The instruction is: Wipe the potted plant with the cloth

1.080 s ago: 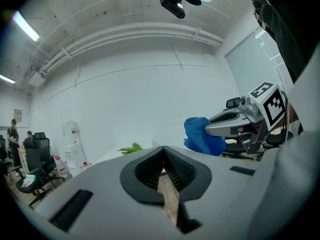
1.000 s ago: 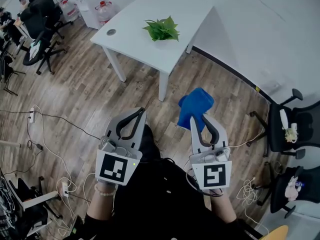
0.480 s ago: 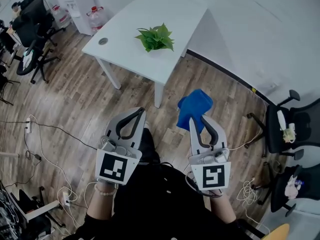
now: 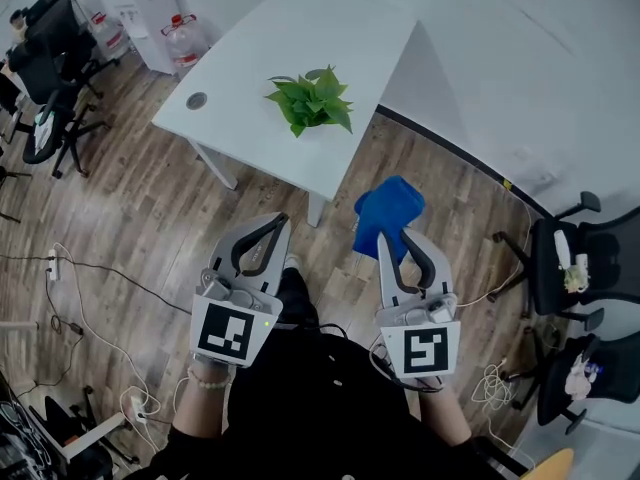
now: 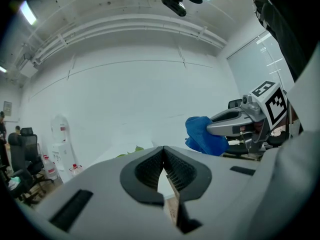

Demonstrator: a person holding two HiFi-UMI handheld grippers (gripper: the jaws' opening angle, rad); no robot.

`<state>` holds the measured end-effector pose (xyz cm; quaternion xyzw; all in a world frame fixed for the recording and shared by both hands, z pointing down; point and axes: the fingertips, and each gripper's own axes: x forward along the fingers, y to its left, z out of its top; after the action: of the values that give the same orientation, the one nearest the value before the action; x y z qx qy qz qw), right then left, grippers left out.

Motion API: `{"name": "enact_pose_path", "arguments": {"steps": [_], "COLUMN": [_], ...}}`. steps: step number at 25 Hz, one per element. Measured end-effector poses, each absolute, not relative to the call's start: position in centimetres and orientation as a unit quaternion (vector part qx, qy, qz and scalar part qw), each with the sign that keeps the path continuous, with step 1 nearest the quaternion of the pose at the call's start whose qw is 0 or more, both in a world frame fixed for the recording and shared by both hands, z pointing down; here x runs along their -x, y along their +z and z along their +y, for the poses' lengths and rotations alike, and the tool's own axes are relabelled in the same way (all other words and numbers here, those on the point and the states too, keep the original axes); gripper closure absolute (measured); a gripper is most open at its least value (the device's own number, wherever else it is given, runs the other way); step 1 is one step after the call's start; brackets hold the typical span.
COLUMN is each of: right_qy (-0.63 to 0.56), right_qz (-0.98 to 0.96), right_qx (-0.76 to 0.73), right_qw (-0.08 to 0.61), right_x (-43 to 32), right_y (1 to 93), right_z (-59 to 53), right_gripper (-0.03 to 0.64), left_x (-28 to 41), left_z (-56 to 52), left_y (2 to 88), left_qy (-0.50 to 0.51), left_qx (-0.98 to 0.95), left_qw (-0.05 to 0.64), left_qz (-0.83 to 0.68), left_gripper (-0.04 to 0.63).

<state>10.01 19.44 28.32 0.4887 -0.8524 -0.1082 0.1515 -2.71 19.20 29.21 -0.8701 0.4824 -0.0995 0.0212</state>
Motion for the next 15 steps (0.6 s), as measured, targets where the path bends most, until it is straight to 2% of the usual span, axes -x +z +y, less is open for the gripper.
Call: {"name": "enact_pose_path", "arguments": {"steps": [15], "right_qy": [-0.082], "right_qz": [-0.825], "right_qx": [-0.531], "right_qw": [0.178], "right_x": [-8.6], "right_y": [29.0], "right_z": [6.4], "right_gripper": [0.535], "left_x": [6.1], "left_z": [4.7], "left_y": [31.1], "left_qy": [-0.118], "left_qx": [0.886], "left_qw": [0.01], "left_qz": [0.449], "left_gripper": [0.58]}}
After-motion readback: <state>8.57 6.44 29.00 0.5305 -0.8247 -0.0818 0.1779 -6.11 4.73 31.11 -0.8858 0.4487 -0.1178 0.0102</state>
